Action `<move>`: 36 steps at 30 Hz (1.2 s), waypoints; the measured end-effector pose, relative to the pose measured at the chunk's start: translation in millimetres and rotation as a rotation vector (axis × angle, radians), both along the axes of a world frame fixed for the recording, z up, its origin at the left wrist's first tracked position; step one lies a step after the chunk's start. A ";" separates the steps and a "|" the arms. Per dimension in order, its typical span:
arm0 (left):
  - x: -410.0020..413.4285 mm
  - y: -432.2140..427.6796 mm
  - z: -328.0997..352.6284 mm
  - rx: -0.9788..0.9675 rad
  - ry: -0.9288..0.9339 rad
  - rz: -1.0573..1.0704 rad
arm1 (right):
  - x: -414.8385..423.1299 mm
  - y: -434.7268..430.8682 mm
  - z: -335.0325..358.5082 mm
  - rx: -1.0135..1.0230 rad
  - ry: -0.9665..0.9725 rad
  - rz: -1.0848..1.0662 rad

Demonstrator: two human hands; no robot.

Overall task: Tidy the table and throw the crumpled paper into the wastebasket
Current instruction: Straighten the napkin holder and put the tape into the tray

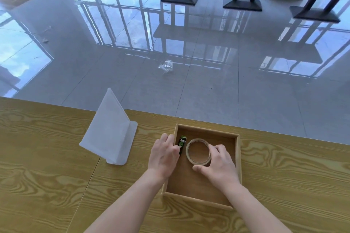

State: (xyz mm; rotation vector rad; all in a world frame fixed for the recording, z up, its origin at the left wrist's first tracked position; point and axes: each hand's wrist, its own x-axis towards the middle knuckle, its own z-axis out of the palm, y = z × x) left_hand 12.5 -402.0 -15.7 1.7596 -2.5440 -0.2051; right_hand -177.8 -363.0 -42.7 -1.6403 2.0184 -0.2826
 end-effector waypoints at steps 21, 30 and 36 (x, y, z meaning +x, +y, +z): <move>-3.3 -11.0 -11.3 -0.008 -0.014 -0.001 | 15.8 -21.3 -4.3 -0.069 0.109 -0.012; -1.9 -11.0 -15.4 0.004 0.004 0.021 | 18.5 -23.0 -7.0 -0.054 0.098 -0.021; 2.5 -4.0 -16.7 0.051 0.099 0.067 | 17.7 -22.2 -7.1 -0.048 0.070 -0.027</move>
